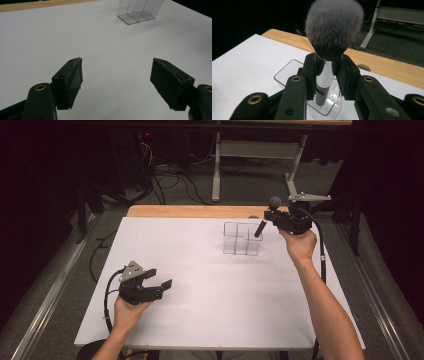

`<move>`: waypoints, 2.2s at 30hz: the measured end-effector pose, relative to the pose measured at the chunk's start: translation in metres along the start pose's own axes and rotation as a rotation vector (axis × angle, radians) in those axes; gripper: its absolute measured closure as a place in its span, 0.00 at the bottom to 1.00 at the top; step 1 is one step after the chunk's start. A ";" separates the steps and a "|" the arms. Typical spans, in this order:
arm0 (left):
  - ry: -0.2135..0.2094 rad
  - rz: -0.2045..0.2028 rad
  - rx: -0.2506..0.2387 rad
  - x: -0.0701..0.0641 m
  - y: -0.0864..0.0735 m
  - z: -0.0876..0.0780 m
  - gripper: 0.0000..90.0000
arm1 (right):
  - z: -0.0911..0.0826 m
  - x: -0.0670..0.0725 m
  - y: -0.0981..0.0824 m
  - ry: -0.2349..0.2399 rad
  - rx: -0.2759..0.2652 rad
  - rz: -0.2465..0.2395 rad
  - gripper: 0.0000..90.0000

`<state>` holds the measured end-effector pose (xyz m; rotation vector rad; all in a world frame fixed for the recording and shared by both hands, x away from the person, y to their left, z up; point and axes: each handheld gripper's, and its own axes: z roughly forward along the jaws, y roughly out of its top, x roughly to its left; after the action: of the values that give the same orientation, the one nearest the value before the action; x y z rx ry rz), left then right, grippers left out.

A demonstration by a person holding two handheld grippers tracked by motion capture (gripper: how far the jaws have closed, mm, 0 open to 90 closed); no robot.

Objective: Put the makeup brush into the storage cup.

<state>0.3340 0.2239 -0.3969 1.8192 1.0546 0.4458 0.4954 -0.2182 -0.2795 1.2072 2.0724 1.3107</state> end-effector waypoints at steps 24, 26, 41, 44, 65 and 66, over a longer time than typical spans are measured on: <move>-0.003 0.006 0.004 -0.001 0.000 0.000 0.29 | 0.025 0.010 -0.007 -0.023 0.088 -0.044 0.80; -0.004 0.008 0.005 -0.001 0.000 0.001 0.29 | 0.026 0.011 -0.007 -0.024 0.092 -0.052 0.80; -0.006 0.013 0.009 -0.002 0.001 0.002 0.29 | 0.038 0.013 -0.012 -0.033 0.136 -0.041 0.78; -0.004 0.008 0.007 -0.002 0.001 0.002 0.29 | 0.040 0.014 -0.012 -0.038 0.150 -0.045 0.64; -0.004 0.007 0.004 -0.002 0.001 0.002 0.29 | 0.023 0.006 -0.016 -0.076 0.126 -0.020 0.35; -0.004 0.006 0.004 -0.002 0.001 0.002 0.29 | 0.021 0.006 -0.016 -0.075 0.118 -0.021 0.35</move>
<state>0.3345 0.2208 -0.3969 1.8264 1.0489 0.4437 0.4996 -0.2049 -0.3033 1.2601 2.1283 1.1297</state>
